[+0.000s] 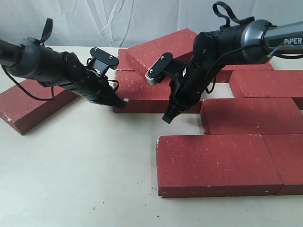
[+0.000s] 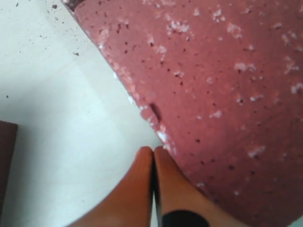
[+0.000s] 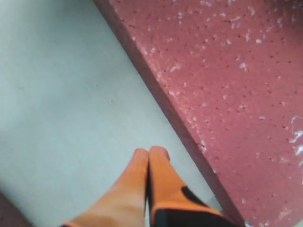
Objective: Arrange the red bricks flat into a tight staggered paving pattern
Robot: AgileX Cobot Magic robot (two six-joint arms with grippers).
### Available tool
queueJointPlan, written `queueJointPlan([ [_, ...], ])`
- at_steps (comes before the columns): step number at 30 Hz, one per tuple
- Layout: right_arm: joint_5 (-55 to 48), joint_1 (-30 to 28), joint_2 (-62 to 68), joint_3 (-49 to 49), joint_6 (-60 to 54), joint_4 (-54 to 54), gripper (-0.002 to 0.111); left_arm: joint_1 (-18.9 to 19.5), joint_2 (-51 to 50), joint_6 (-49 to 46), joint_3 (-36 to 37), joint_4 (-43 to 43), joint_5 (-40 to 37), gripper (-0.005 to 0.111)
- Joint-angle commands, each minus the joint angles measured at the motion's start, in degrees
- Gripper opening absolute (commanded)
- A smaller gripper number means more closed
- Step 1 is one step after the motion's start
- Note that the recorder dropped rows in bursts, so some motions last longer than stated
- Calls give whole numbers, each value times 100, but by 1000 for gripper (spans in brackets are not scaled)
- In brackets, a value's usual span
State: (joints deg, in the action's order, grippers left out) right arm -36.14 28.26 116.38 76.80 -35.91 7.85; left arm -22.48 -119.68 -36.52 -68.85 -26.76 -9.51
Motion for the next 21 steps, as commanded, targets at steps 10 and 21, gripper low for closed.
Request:
queueJointPlan([
  [10, 502, -26, 179, 3, 244, -151, -1, -105, 2, -3, -40, 319, -355, 0],
  [21, -677, -26, -111, 36, 459, -464, -1, -105, 202, -3, -40, 650, -690, 0],
])
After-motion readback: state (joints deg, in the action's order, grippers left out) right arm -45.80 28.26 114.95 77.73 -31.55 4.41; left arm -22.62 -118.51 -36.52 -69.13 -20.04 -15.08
